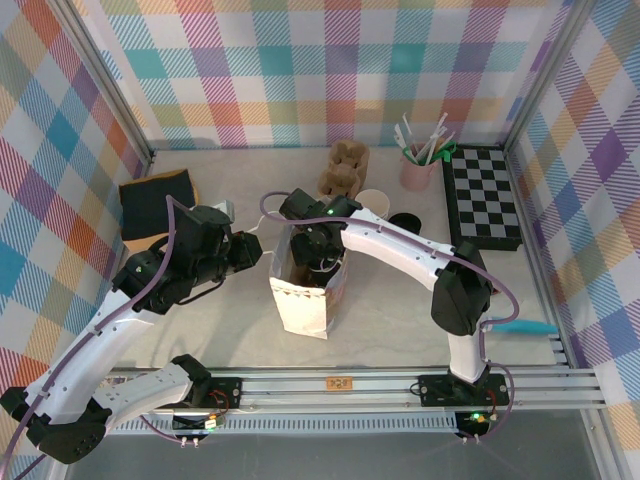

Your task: Pack the takeout coffee

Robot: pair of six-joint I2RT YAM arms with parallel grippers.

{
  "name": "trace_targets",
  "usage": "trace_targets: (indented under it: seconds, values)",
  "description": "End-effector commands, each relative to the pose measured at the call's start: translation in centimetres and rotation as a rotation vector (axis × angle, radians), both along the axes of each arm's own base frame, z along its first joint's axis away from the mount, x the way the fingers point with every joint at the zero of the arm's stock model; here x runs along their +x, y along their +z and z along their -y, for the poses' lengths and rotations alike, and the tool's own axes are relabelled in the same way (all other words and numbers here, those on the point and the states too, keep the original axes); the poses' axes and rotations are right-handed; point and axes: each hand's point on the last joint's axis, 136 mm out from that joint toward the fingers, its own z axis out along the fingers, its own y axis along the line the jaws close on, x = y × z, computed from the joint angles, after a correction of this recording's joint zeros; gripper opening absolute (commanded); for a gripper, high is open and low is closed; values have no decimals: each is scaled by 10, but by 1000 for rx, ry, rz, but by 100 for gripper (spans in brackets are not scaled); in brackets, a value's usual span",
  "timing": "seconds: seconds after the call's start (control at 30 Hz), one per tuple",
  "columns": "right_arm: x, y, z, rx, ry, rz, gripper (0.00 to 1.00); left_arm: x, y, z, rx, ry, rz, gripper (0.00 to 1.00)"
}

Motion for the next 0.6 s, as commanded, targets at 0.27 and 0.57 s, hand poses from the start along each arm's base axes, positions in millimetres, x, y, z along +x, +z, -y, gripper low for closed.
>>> trace_targets:
  seconds: [0.27,0.57]
  values:
    - [-46,-65,24,-176,-1,-224,62,-4,-2,-7,13,8,-6,21]
    - [-46,-67,23,-176,1,-226,62,-4,-1,-6,14,4,-5,21]
